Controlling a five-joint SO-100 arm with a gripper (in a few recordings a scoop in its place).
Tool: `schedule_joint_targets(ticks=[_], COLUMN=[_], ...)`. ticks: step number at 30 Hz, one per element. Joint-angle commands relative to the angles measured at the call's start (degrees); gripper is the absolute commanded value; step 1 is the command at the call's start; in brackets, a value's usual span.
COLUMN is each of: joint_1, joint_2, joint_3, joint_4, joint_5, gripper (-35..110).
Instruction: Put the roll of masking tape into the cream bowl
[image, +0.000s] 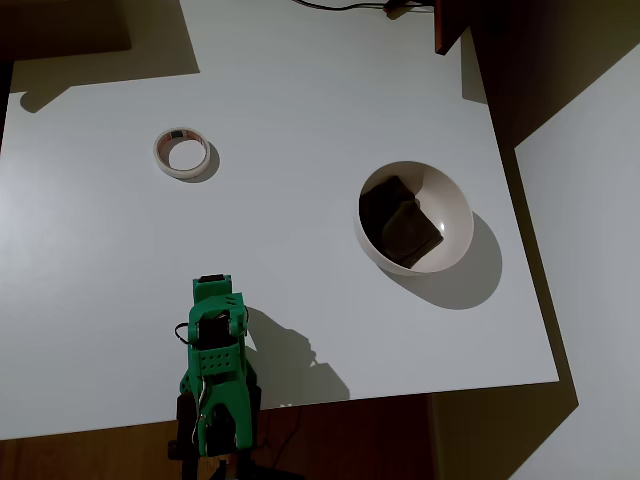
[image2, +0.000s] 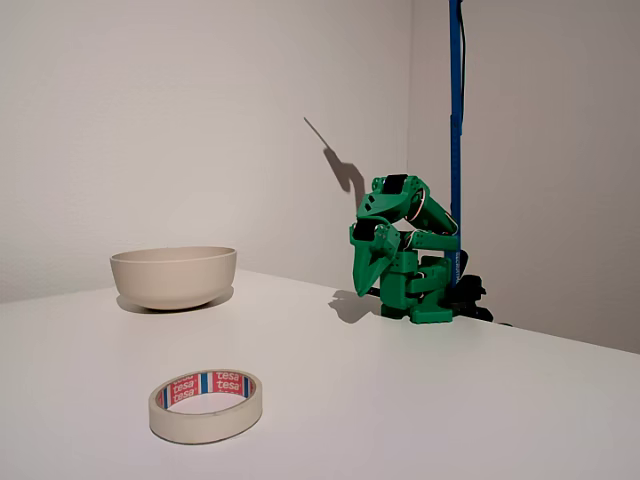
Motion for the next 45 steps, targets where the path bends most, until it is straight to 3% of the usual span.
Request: schedule_joint_targets(ticks=[1,12,30,38,45], joint_1=[0.00,1.49,-4.13,-4.13,-1.93], joint_2=[-2.81,-33.93,-84.20,-98.35,-120.41], joint_3=[-5.36,-30.41,-82.79,-96.42,-124.63], joint_4=[-2.37,-5.54,7.91,5.98,11.69], joint_5=[-0.79,-0.09,2.72,3.25,2.46], gripper=[-8,-8,-8,-8,-8])
